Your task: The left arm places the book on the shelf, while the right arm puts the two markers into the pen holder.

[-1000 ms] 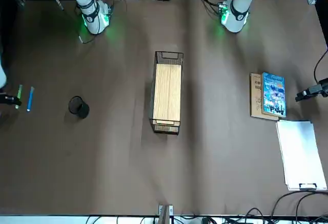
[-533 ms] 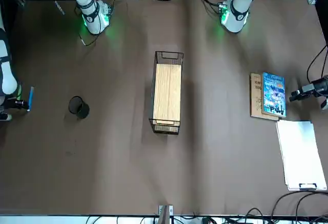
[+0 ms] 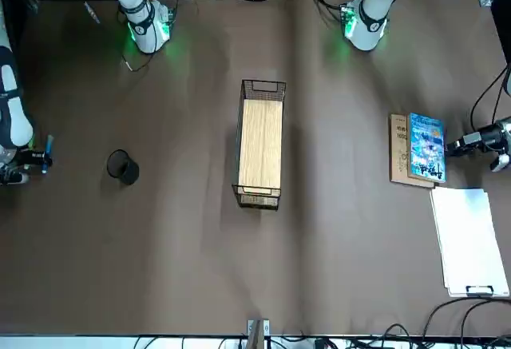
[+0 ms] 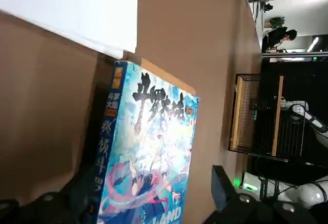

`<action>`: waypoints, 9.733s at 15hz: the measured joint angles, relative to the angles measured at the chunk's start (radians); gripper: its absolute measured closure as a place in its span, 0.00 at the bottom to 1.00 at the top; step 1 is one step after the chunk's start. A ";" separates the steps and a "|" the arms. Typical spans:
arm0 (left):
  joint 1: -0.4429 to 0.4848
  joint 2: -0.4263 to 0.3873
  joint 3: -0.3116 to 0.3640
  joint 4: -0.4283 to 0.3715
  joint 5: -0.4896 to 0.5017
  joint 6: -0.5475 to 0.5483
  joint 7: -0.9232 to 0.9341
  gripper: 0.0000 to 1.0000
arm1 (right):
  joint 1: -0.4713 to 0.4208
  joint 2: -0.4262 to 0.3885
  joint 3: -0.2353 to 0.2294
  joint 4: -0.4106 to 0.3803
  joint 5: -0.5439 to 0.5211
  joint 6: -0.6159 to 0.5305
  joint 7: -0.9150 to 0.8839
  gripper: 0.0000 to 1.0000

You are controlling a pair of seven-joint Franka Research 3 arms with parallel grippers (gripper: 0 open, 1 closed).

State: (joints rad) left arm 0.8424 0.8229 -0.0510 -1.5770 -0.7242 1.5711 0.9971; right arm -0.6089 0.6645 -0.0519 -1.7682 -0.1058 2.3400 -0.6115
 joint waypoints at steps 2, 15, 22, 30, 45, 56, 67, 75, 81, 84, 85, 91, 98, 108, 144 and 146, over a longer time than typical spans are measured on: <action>-0.001 0.008 0.000 0.001 0.000 0.000 0.001 0.00 | -0.006 0.000 0.000 -0.001 0.000 0.000 -0.015 0.70; -0.009 0.045 -0.003 0.002 0.000 -0.003 0.048 0.07 | 0.091 -0.126 0.110 0.073 0.000 -0.301 -0.249 0.83; -0.011 0.048 -0.004 0.007 0.000 -0.001 0.047 0.77 | 0.095 -0.191 0.212 0.090 0.153 -0.525 -0.383 0.83; 0.003 -0.019 -0.026 0.067 0.000 -0.124 -0.130 0.80 | 0.041 -0.190 0.211 0.103 0.383 -0.585 -0.619 0.83; 0.034 -0.082 -0.638 -0.039 -0.162 -0.196 -0.408 0.80 | -0.073 -0.010 0.214 0.198 0.917 -0.952 -1.189 0.83; -0.072 -0.076 -0.881 -0.337 -0.269 0.416 -0.377 0.80 | -0.070 0.103 0.229 0.187 1.054 -1.006 -1.355 0.83; -0.058 -0.076 -0.965 -0.486 -0.433 0.645 -0.248 0.80 | -0.041 0.104 0.229 0.161 1.062 -0.919 -1.373 0.44; -0.153 -0.076 -0.990 -0.501 -0.683 0.767 -0.038 0.80 | -0.041 0.068 0.224 0.209 1.018 -0.909 -1.168 0.41; -0.197 -0.076 -0.988 -0.511 -0.798 0.805 0.059 0.80 | -0.042 0.008 0.218 0.373 0.730 -0.904 -0.832 0.41; -0.219 -0.075 -0.987 -0.510 -0.806 0.822 0.063 0.80 | -0.052 -0.055 0.182 0.406 0.502 -0.863 -0.672 0.39; -0.223 -0.075 -0.987 -0.510 -0.806 0.824 0.063 0.80 | -0.053 -0.065 0.158 0.414 0.454 -0.843 -0.641 0.39; -0.270 -0.075 -0.985 -0.508 -0.835 0.843 0.063 0.80 | -0.064 -0.074 0.063 0.410 0.205 -0.598 -0.457 0.39; -0.314 -0.074 -0.955 -0.507 -0.918 0.853 0.152 0.81 | -0.087 0.052 0.019 0.353 0.154 -0.335 -0.270 0.41; -0.329 -0.073 -0.933 -0.504 -0.942 0.853 0.202 0.38 | -0.107 0.148 -0.013 0.349 0.087 -0.228 -0.167 0.51; -0.001 -0.076 -0.870 -0.179 0.538 0.185 -0.811 0.00 | 0.089 -0.073 0.300 0.340 0.112 -0.755 -0.349 0.82; -0.001 -0.080 -0.875 -0.082 0.677 0.039 -0.899 0.00 | 0.046 -0.094 0.300 0.340 0.265 -0.824 -0.464 0.82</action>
State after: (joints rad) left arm 0.8413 0.7431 -0.9265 -1.6589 -0.0468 1.6099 0.0983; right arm -0.5633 0.5702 0.2484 -1.4287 0.1592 1.5162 -1.0753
